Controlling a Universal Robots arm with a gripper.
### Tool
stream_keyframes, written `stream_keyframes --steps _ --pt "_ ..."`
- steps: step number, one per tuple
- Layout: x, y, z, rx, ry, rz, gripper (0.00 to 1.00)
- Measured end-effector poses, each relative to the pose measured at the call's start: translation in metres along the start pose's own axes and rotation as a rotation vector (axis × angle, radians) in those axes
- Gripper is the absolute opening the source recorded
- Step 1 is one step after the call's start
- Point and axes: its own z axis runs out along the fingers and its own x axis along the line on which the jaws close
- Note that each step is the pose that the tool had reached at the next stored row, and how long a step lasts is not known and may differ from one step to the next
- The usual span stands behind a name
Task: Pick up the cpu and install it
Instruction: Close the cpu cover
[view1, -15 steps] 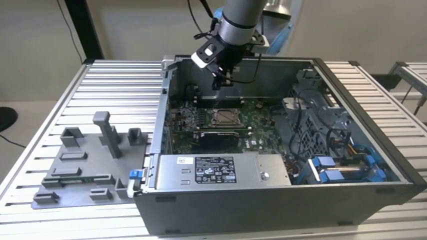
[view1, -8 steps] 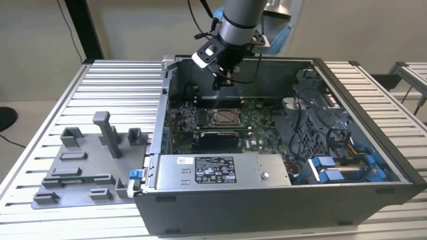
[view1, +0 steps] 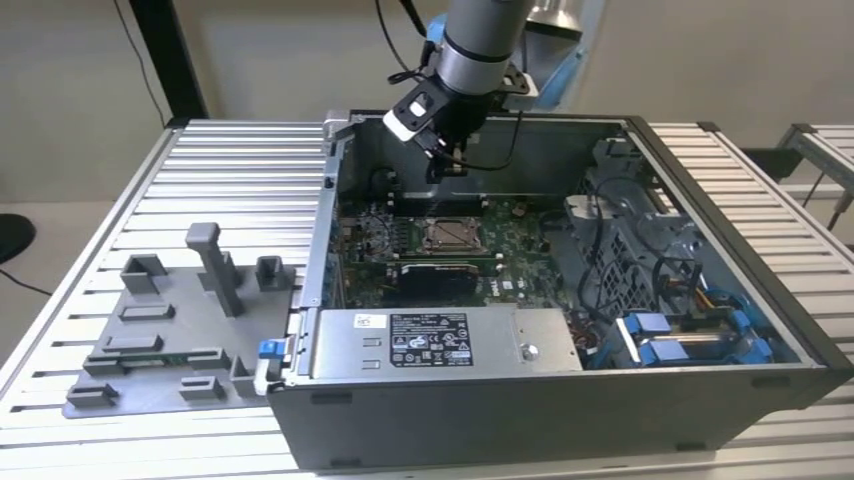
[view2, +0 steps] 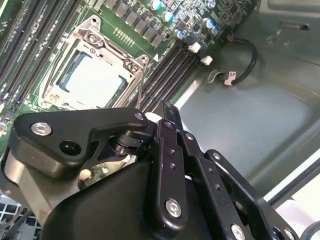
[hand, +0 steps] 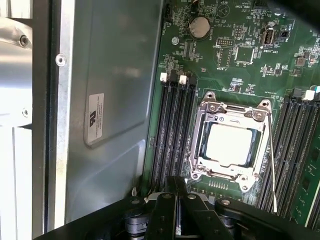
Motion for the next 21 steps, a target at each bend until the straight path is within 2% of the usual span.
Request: stream_keyframes --steps 13,21 --pt "0.0000 -0.0004 0.0010 -0.0006 0.0004 0.000 0.00" --pt "-0.0022 -0.0100 0.0154 -0.0127 -0.0021 -0.003 0.00"
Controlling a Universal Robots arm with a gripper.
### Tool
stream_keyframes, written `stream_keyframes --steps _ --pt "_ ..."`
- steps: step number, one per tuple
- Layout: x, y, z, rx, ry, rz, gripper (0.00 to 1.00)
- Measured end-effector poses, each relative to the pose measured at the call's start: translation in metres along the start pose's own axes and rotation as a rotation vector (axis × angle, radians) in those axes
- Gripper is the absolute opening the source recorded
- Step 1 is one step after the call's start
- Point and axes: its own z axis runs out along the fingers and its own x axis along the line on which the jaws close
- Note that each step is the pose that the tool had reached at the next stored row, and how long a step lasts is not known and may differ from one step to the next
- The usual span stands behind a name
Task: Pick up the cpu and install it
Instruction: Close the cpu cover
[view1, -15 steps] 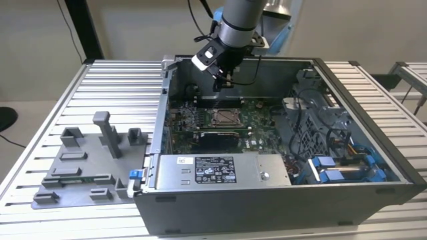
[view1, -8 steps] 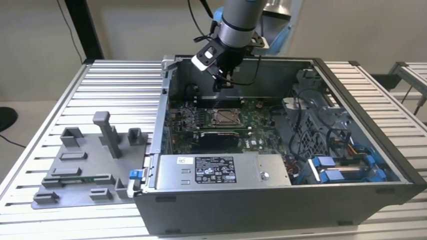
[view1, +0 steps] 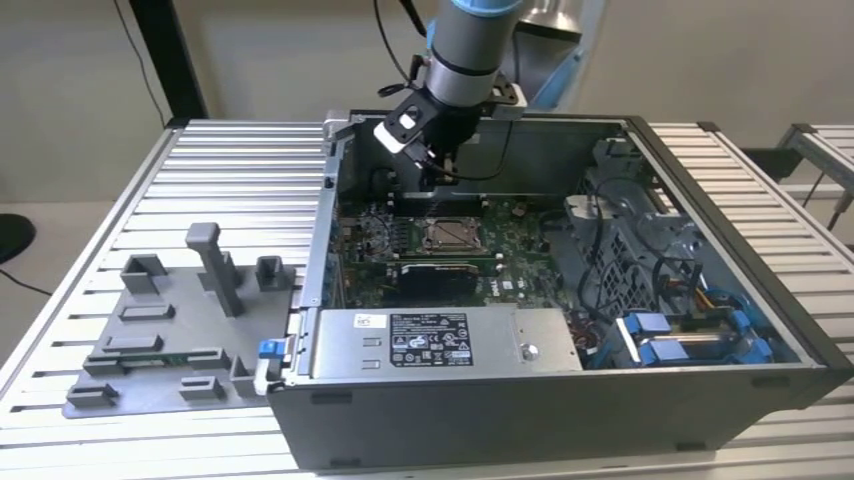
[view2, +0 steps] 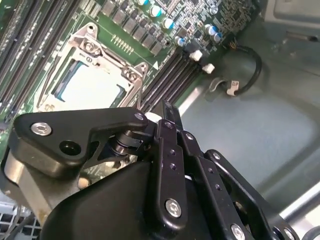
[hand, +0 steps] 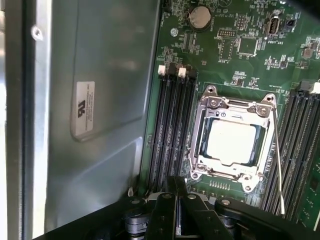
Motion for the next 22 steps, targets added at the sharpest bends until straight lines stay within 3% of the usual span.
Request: stream_keyframes --steps 2,4,6,10,13,17,22 --pt "-0.0009 -0.0036 0.0024 -0.0062 0.0014 -0.002 0.00" --pt "-0.0053 -0.0046 0.0034 -0.0111 0.0138 -0.004 0.00" --pt "-0.0107 -0.0053 0.0031 -0.0133 0.0322 -0.006 0.00" --pt "-0.0195 -0.0063 0.0043 -0.0173 0.0508 -0.008 0.00" --pt "-0.0206 -0.0075 0.0086 -0.0201 0.0555 -0.009 0.00" --pt "-0.0208 -0.0105 0.0137 -0.0230 0.0670 -0.011 0.00" --pt "-0.0188 -0.0095 0.0205 -0.0268 0.0707 -0.013 0.00"
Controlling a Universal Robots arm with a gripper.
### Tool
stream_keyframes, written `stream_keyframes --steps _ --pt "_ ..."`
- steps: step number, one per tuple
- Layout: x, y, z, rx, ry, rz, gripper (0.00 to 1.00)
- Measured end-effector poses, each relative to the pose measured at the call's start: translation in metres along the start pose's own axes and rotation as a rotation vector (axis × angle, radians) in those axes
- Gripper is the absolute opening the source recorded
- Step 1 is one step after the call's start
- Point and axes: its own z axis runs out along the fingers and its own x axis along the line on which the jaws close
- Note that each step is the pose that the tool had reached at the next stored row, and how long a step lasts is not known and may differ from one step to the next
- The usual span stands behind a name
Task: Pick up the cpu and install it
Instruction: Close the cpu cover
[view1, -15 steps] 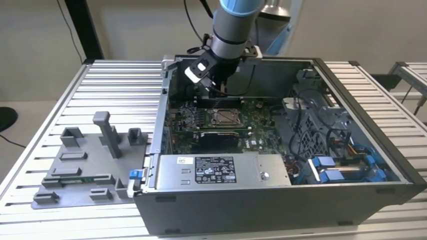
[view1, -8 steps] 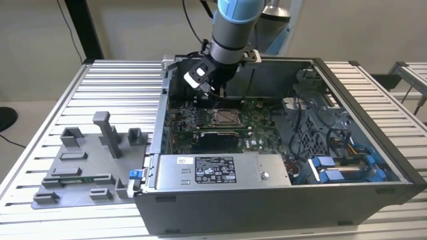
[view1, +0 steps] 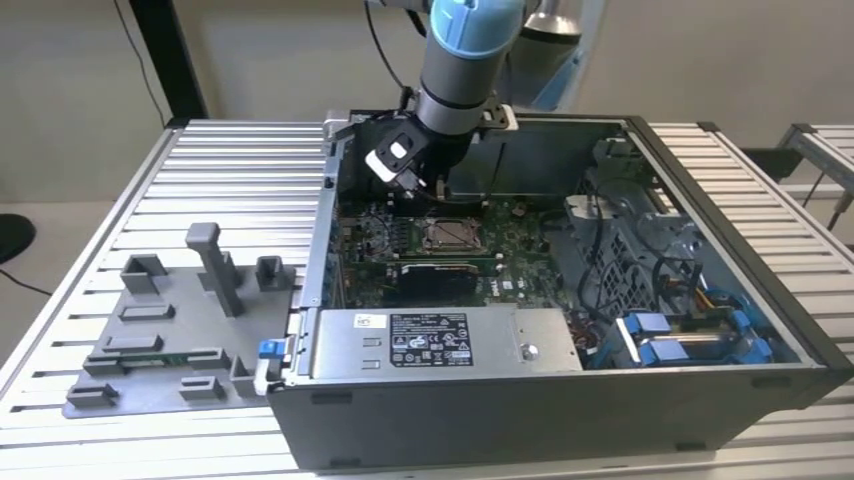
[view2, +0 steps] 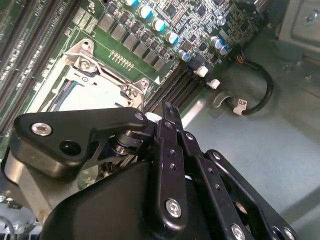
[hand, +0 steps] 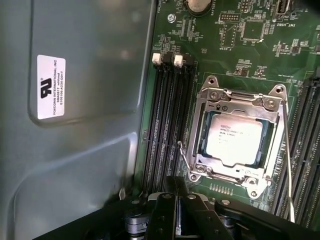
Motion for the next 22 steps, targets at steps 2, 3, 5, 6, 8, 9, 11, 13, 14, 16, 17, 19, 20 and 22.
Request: stream_keyframes --steps 2,3,5,6,8,9,11,13,14,16,17,19,20,22 --pt "0.0002 0.0003 0.0027 -0.0025 0.0000 -0.001 0.00" --pt "0.0002 0.0004 0.0042 -0.0033 0.0000 -0.001 0.00" --pt "-0.0004 0.0007 0.0077 -0.0045 -0.0004 -0.001 0.00" --pt "-0.0007 0.0009 0.0094 -0.0050 -0.0005 -0.002 0.00" --pt "-0.0009 0.0010 0.0112 -0.0054 -0.0004 -0.002 0.00" --pt "-0.0007 0.0010 0.0112 -0.0054 -0.0005 -0.002 0.00" --pt "-0.0007 0.0010 0.0112 -0.0054 -0.0005 -0.002 0.00" --pt "-0.0008 0.0016 0.0113 -0.0054 -0.0006 -0.002 0.00" --pt "-0.0009 0.0020 0.0113 -0.0054 -0.0014 -0.002 0.00" --pt "-0.0011 0.0022 0.0113 -0.0050 -0.0037 -0.001 0.00" --pt "-0.0013 0.0022 0.0113 -0.0049 -0.0049 -0.001 0.00" --pt "-0.0015 0.0022 0.0113 -0.0046 -0.0072 -0.001 0.00" --pt "-0.0015 0.0022 0.0114 -0.0044 -0.0084 -0.001 0.00" --pt "-0.0017 0.0022 0.0115 -0.0041 -0.0114 -0.001 0.00"
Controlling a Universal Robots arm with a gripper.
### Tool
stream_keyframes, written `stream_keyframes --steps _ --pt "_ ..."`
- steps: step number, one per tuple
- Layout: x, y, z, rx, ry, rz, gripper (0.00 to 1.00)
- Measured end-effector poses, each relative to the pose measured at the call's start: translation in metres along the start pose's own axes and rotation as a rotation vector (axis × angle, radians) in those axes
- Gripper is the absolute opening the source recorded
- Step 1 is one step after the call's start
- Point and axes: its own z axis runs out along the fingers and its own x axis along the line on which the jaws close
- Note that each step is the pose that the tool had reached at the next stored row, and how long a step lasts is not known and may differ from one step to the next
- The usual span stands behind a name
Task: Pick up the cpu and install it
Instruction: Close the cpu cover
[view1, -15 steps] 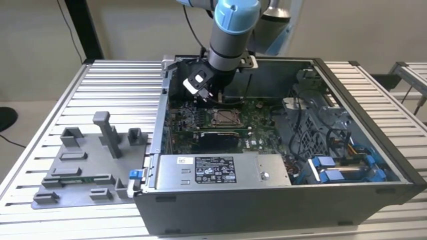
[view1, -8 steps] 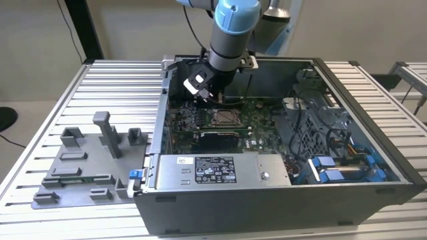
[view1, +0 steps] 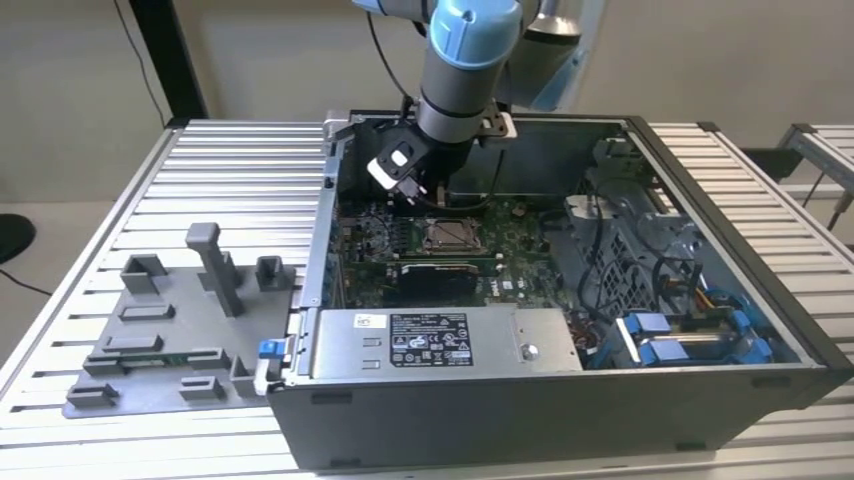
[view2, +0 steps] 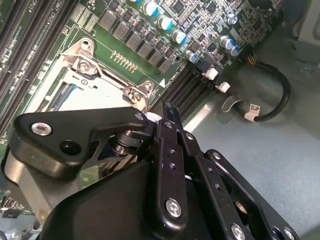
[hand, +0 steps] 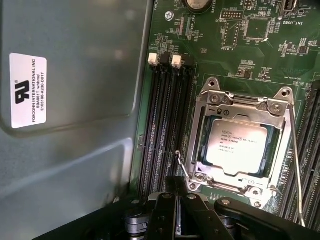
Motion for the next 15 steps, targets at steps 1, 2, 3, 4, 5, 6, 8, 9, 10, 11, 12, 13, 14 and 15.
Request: stream_keyframes --steps 1,2,3,4,5,6,8,9,10,11,12,13,14,15 --pt "-0.0001 0.0000 0.0002 0.0002 -0.0018 0.000 0.00" --pt "-0.0002 0.0000 0.0004 0.0004 -0.0037 0.000 0.00" --pt "-0.0002 0.0000 0.0004 0.0006 -0.0044 0.001 0.00" --pt "-0.0002 0.0000 0.0005 0.0006 -0.0044 0.000 0.00" --pt "0.0003 0.0000 0.0008 0.0003 -0.0043 0.001 0.00" --pt "0.0007 0.0001 0.0010 0.0003 -0.0042 0.001 0.00" --pt "0.0012 0.0002 0.0013 0.0004 -0.0043 0.001 0.00" --pt "0.0017 0.0003 0.0015 0.0004 -0.0043 0.001 0.00" --pt "0.0020 0.0004 0.0017 0.0005 -0.0043 0.001 0.00" --pt "0.0020 0.0004 0.0019 0.0005 -0.0044 0.001 0.00" --pt "0.0019 0.0004 0.0019 0.0006 -0.0046 0.001 0.00" --pt "0.0019 0.0004 0.0021 0.0006 -0.0046 0.001 0.00" --pt "0.0019 0.0004 0.0023 0.0005 -0.0047 0.001 0.00" --pt "0.0018 0.0005 0.0024 0.0004 -0.0049 0.001 0.00"
